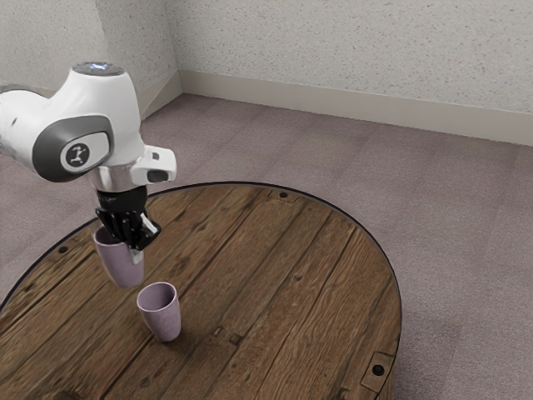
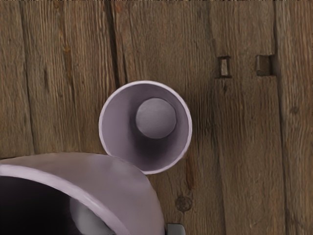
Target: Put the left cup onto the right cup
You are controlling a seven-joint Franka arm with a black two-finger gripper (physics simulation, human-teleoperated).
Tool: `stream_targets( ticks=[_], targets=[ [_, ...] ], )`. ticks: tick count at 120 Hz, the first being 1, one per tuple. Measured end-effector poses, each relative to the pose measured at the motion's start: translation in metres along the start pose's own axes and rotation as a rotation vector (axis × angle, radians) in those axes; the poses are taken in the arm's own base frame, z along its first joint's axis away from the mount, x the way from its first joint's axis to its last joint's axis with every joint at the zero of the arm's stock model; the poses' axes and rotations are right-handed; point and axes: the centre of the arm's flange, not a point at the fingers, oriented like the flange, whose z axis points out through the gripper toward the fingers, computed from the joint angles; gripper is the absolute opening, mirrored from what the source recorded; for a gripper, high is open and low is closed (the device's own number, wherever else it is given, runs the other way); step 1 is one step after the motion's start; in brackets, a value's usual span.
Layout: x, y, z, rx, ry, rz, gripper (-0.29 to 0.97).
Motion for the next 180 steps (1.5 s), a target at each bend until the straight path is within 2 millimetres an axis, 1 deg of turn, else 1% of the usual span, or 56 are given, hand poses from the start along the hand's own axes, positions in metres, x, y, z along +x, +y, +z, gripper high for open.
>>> stream_targets(
  ticks=[12,28,39,72,100,119,150,166,180],
  targets=[
    [0.007,0.003,0.006,0.002,0.012,-0.018,-0.1],
    [0.015,0.006,0.009,-0.002,0.052,-0.043,-0.1],
    [0.015,0.007,0.02,-0.004,0.062,-0.058,-0.1],
    [0.013,0.009,0.036,-0.011,0.084,-0.103,-0.1],
    [0.02,0.011,0.056,-0.012,0.065,-0.134,-0.1],
    [0.023,0.012,0.065,-0.013,0.056,-0.151,-0.1],
    [0.027,0.013,0.073,-0.015,0.058,-0.174,-0.1],
    [0.03,0.013,0.071,-0.019,0.073,-0.182,-0.1],
    [0.033,0.014,0.075,-0.021,0.075,-0.187,-0.1]
  ],
)
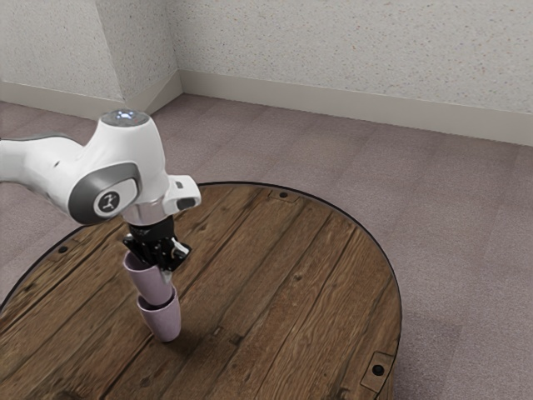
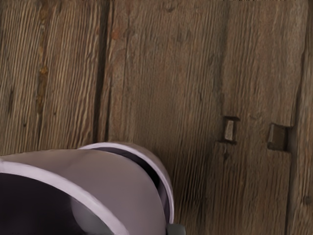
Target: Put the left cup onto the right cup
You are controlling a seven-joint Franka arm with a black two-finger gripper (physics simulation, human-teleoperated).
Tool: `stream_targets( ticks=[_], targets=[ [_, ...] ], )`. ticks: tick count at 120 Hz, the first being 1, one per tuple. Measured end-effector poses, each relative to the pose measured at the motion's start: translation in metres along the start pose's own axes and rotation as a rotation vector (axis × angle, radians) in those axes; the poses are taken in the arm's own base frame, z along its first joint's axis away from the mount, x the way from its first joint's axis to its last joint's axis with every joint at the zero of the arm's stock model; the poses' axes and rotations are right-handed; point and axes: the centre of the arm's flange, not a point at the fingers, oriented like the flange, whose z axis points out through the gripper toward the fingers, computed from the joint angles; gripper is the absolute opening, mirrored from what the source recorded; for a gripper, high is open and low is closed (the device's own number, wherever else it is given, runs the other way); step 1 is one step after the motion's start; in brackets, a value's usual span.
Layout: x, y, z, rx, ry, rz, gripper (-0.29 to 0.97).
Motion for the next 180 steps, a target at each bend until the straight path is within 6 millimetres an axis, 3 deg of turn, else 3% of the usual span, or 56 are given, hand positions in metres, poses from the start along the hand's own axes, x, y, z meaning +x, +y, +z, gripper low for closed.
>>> stream_targets(
  ticks=[60,91,116,150,180],
  targets=[
    [-0.007,-0.003,0.02,0.005,-0.034,-0.03,-0.09],
    [-0.007,-0.003,0.022,-0.001,-0.039,-0.039,0.38],
    [-0.006,-0.003,0.017,-0.005,-0.028,-0.041,0.57],
    [-0.009,-0.005,-0.013,-0.01,0.004,-0.04,0.65],
    [0.011,-0.001,-0.056,-0.035,0.029,-0.038,0.67]
  ],
)
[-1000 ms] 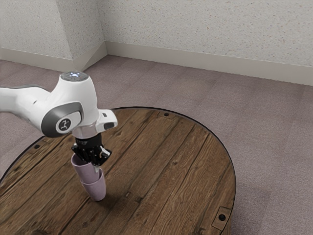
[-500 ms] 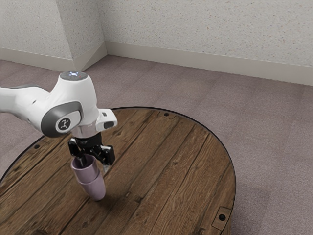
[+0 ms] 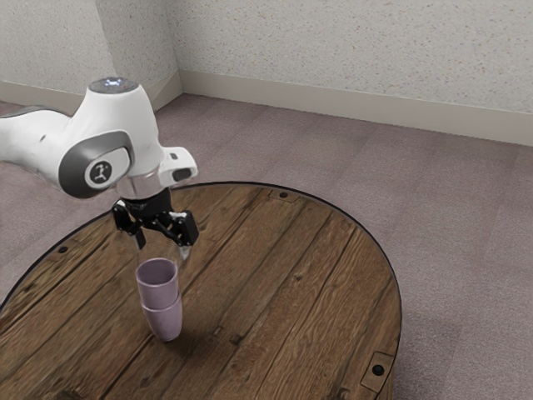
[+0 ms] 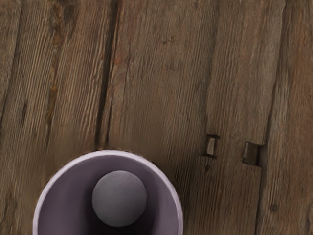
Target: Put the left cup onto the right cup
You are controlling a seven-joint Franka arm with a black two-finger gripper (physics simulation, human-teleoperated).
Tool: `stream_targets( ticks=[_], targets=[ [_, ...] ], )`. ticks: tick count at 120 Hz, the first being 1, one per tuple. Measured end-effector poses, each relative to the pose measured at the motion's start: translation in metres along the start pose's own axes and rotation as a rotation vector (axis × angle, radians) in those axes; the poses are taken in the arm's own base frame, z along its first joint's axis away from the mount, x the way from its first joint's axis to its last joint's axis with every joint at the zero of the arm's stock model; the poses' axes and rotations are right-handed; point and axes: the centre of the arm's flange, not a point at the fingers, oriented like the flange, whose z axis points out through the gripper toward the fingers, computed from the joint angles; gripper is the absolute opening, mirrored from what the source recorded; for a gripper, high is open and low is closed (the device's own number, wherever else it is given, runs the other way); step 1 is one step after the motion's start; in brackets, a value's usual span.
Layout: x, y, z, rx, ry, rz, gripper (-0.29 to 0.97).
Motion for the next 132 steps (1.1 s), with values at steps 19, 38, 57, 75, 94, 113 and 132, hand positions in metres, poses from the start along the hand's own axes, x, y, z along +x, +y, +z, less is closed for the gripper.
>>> stream_targets(
  ticks=[19,38,57,75,94,113,132],
  targets=[
    [0.031,0.01,-0.025,-0.032,0.004,0.022,0.68],
    [0.06,0.014,-0.045,-0.049,0.005,0.065,0.68],
    [0.091,0.019,-0.06,-0.06,0.012,0.121,0.68],
    [0.119,0.012,-0.071,-0.066,0.031,0.168,0.68],
    [0.148,0.002,-0.093,-0.067,0.062,0.211,0.68],
    [0.151,0.002,-0.119,-0.066,0.073,0.264,0.68],
    [0.146,0.0,-0.136,-0.065,0.065,0.307,0.68]
  ],
)
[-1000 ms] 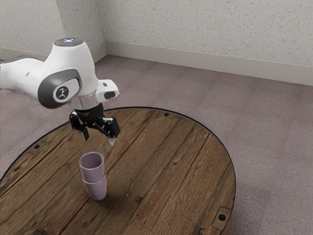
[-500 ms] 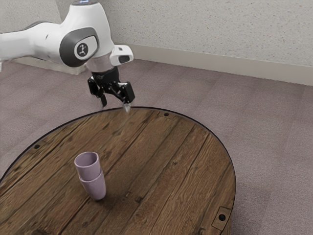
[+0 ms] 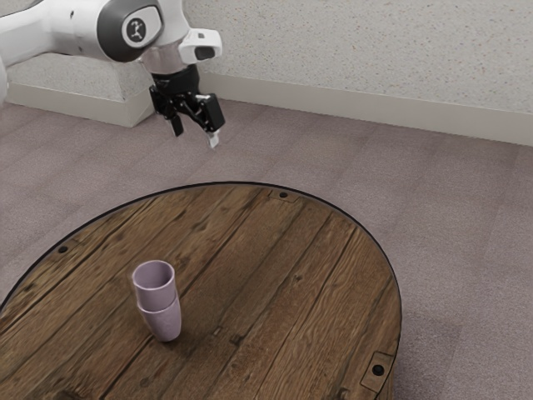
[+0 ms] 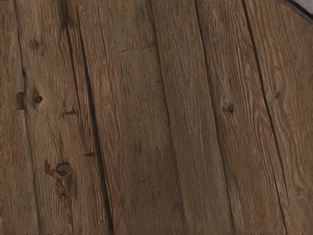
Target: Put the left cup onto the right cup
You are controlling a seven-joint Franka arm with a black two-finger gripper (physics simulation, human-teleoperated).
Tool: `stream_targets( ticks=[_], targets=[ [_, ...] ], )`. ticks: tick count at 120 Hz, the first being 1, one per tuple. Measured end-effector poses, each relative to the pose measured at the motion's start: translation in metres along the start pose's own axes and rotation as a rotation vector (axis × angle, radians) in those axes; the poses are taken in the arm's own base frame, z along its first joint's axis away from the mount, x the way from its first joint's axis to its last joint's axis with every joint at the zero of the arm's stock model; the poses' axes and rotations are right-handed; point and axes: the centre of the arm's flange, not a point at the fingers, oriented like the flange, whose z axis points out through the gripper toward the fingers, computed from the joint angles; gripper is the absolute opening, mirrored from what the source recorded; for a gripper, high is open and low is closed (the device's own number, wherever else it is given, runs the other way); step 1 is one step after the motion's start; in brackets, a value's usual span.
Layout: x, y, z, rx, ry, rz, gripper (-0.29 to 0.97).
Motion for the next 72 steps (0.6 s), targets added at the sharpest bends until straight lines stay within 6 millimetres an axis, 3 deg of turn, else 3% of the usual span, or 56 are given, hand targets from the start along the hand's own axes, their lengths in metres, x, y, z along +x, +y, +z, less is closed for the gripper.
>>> stream_targets(
  ticks=[72],
  targets=[
    [-0.0045,-0.0021,0.0001,-0.004,-0.036,0.083,0.68]
  ],
)
